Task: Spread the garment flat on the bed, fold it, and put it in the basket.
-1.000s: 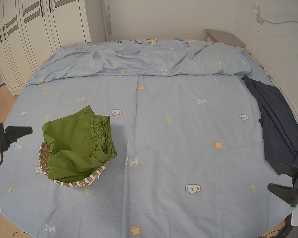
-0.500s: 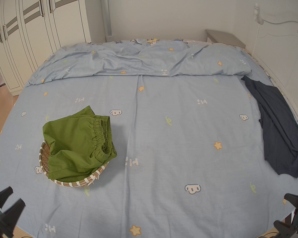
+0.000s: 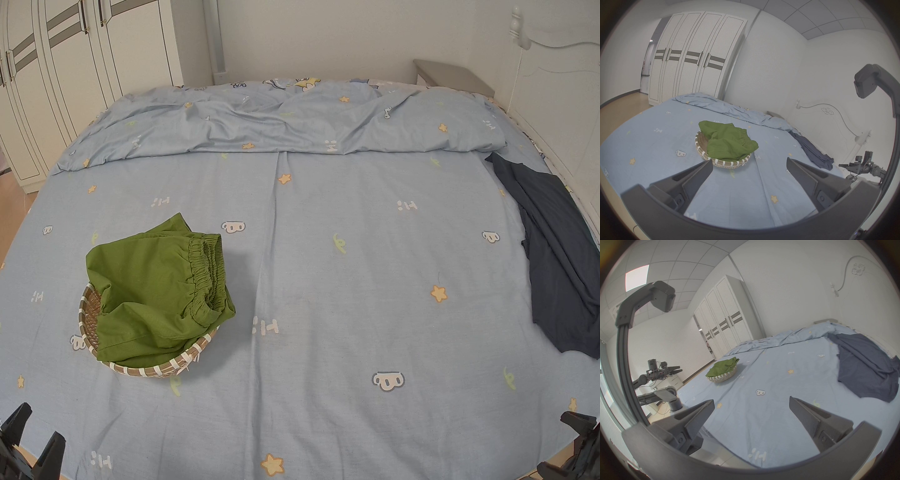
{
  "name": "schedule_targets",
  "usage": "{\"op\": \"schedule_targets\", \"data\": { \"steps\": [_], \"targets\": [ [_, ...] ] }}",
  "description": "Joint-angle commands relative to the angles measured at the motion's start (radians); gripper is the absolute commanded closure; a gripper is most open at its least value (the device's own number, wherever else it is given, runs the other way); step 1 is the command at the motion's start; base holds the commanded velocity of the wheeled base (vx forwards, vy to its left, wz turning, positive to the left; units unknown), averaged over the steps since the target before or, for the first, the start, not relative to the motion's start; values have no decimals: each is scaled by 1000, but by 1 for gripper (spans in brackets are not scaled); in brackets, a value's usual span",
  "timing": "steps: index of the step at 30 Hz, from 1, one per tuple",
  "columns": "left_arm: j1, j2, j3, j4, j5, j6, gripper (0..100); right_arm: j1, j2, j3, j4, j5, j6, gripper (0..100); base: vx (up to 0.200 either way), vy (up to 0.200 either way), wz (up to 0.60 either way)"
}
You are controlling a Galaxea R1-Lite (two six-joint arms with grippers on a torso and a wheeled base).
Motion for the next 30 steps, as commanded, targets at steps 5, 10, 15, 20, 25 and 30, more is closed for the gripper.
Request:
{"op": "schedule_targets", "data": {
  "steps": [5, 10, 15, 20, 25, 30],
  "targets": [
    [18, -67, 231, -174, 262, 202, 0, 20, -50, 60, -102, -298, -12, 0, 0, 0, 0],
    [19, -67, 234, -175, 261, 204, 0, 16, -50, 132, -272, -486, -37, 0, 0, 0, 0],
    [19, -67, 233, -159, 239, 238, 0, 10, -50, 124, -251, -494, -26, 0, 0, 0, 0],
    [19, -67, 234, -159, 235, 233, 0, -41, 76, 116, -225, -486, -23, 0, 0, 0, 0],
    [19, -67, 234, -159, 235, 231, 0, -213, 111, 115, -225, -470, -49, 0, 0, 0, 0],
    [18, -67, 234, -159, 236, 228, 0, -285, -50, 127, -253, -407, -49, 0, 0, 0, 0]
  ]
}}
